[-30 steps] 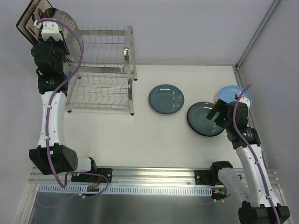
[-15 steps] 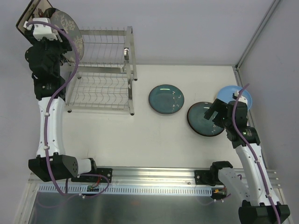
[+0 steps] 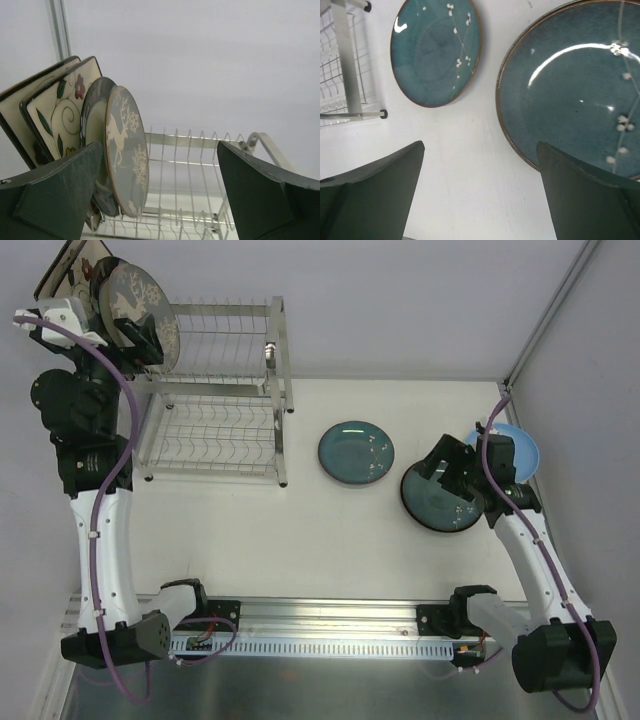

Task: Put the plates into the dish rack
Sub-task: Grab a plate with the right arm

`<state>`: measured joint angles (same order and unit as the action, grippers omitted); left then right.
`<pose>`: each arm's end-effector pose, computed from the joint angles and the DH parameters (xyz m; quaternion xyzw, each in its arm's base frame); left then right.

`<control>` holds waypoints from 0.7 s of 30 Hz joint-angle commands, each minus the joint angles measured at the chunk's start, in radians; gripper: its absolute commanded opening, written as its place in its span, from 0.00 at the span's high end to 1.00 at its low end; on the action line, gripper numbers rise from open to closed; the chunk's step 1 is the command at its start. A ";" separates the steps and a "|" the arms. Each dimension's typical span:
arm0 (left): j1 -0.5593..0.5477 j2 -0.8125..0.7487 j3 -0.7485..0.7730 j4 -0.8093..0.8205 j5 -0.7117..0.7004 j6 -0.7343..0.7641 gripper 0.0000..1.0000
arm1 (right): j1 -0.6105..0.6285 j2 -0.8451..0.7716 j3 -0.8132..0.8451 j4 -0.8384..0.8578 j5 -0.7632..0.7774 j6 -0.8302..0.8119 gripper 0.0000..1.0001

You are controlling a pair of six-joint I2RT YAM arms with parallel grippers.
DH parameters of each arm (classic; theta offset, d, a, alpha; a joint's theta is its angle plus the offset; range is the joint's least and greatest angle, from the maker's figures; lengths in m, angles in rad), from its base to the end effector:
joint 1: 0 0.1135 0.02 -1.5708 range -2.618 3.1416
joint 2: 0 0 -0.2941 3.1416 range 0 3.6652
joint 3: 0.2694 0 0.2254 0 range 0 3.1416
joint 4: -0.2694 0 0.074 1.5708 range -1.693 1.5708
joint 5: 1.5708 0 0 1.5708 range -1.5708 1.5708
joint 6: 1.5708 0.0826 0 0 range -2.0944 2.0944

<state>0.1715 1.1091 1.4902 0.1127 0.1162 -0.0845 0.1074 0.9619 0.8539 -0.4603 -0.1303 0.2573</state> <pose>0.2044 0.0257 0.5873 -0.0159 0.5142 0.0075 0.8575 0.2033 0.0327 0.3071 0.0343 0.8750 0.1431 0.4612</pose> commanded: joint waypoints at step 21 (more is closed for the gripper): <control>-0.205 -0.515 -0.618 -0.202 0.060 -0.162 0.01 | 0.005 0.475 0.083 0.443 -0.259 0.201 0.06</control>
<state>-0.0143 0.6525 0.9463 -0.0612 0.1566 -0.2264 0.1085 1.4025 0.8883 -0.1158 -0.3607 0.4381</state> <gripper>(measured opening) 0.990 0.939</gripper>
